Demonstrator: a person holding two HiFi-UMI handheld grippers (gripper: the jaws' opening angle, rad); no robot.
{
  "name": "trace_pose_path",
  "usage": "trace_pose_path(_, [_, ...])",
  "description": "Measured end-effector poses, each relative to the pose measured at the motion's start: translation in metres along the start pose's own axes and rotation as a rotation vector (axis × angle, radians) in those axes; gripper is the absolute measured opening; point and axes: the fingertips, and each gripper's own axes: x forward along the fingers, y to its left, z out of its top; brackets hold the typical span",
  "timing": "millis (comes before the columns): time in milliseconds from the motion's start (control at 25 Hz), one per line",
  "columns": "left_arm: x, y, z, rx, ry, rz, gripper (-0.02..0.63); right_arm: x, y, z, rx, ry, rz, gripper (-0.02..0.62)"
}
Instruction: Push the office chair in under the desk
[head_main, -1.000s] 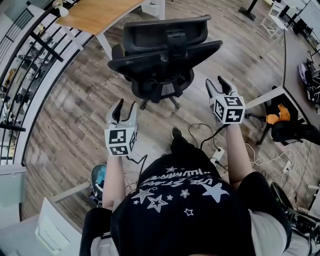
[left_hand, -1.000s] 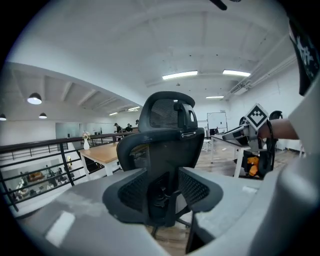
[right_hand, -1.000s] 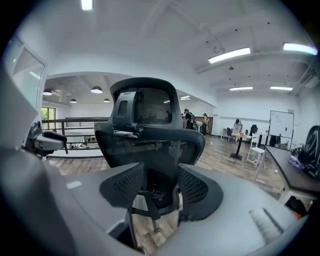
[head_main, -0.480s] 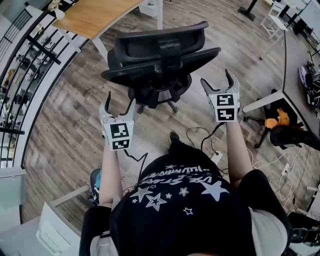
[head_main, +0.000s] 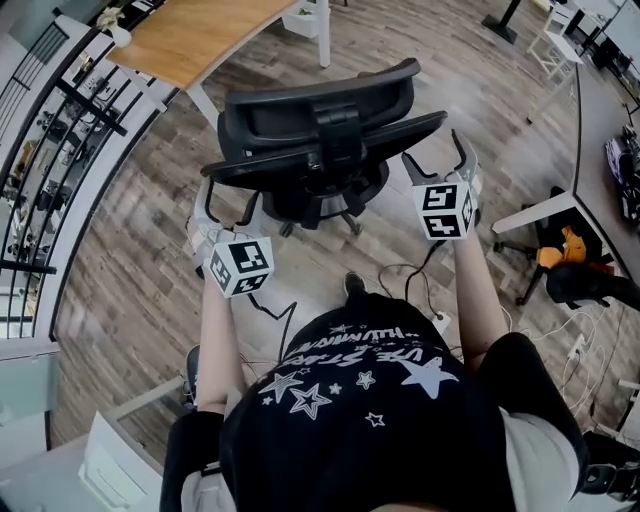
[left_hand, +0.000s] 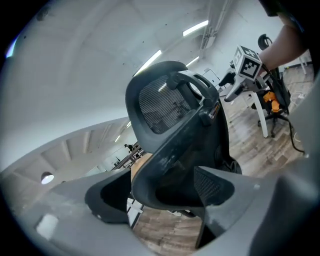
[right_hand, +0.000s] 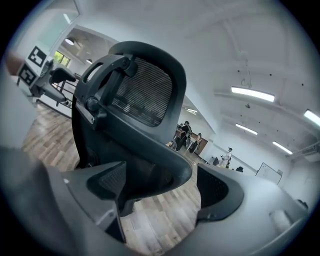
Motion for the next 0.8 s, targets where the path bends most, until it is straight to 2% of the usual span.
trace_pose_path(160, [0.015,0.008,0.002,0.095,0.018,0.02,0.397,0.018,0.004,0.009,-0.075,-0.01,0.013,0.449])
trace_pose_path(280, [0.026,0.008,0.001,0.093,0.041,0.001,0.397,0.028,0.002,0.016,-0.105,-0.021,0.011,0.448])
trace_pose_path(400, [0.035,0.01,-0.004,0.131,0.073,0.002,0.397,0.036,0.0,0.02,-0.205,-0.017,-0.015,0.438])
trace_pose_path(640, [0.051,0.014,-0.008,0.192,0.113,0.025,0.396,0.048,0.002,0.019,-0.323,-0.003,-0.032,0.395])
trace_pose_path(800, [0.059,0.017,-0.01,0.237,0.141,0.035,0.39,0.054,0.006,0.021,-0.381,-0.006,-0.033,0.337])
